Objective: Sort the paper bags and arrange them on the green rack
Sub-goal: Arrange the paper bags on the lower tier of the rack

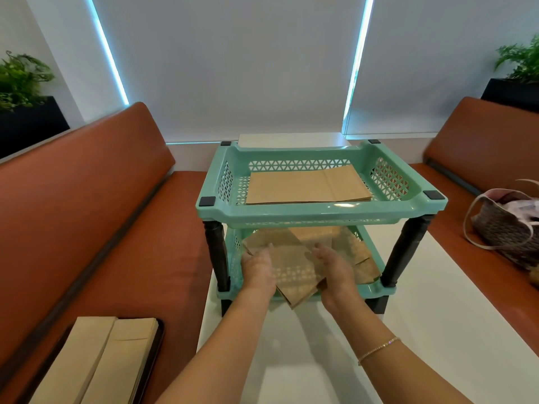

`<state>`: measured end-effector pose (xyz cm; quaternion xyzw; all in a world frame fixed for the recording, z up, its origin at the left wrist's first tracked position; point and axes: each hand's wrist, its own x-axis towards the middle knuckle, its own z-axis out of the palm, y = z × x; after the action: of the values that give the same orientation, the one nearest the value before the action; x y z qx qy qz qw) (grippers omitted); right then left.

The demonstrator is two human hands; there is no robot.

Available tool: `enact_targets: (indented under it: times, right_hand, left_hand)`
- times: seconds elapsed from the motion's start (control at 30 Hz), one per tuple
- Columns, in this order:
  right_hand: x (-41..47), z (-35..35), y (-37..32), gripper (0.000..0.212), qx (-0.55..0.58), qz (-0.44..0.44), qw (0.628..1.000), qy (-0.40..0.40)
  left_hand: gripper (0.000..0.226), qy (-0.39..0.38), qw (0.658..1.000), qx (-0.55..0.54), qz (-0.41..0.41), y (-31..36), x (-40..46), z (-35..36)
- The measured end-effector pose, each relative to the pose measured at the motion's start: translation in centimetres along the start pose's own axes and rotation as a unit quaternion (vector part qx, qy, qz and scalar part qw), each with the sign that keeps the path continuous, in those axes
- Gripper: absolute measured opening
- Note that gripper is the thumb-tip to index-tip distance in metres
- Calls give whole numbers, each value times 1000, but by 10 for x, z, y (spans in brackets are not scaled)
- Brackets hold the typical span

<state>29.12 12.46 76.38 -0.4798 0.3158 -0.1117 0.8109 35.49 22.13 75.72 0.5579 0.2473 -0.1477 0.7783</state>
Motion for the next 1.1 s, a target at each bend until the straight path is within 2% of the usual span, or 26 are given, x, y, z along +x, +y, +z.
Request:
enact_targets:
  times: [0.1,0.23,0.4,0.57,0.67,0.8,0.83,0.93,1.03,1.1]
  right_hand:
    - [1,4,1,12,76,16,997,14]
    - [5,12,8,5,60,-11,995,75]
    - [4,8,11,19,17,-35,995,94]
    - [4,8,10,9,16,-37,997,69]
    - [2,17,11,7,59,-49,993,86]
    - [4,20,13,17,49,-76,984,152]
    - [4,19,14,17,39,-80,983,162]
    - [6,15,19,12,4,-84,985,149]
    - [8,12,22,11,-78,-95,988,96]
    - [8,13,24,4,-161,-86,982,55]
  left_hand:
    - [48,10,1000,6,3,1,-1,0]
    - [62,-4,999,42,29,-6,-11,5]
    - [54,1,999,43,17,-5,-12,3]
    - [37,7,1000,-18,25,0,-4,1]
    - [53,5,1000,-11,27,-5,-9,10]
    - [46,-3,1000,-3,30,-14,-17,13]
    - [51,-5,999,-2,32,-16,-18,14]
    - [64,-3,999,13,36,-17,-18,13]
    - [51,3,999,27,41,-10,-11,4]
    - [48,6,999,31,42,-5,-6,-2]
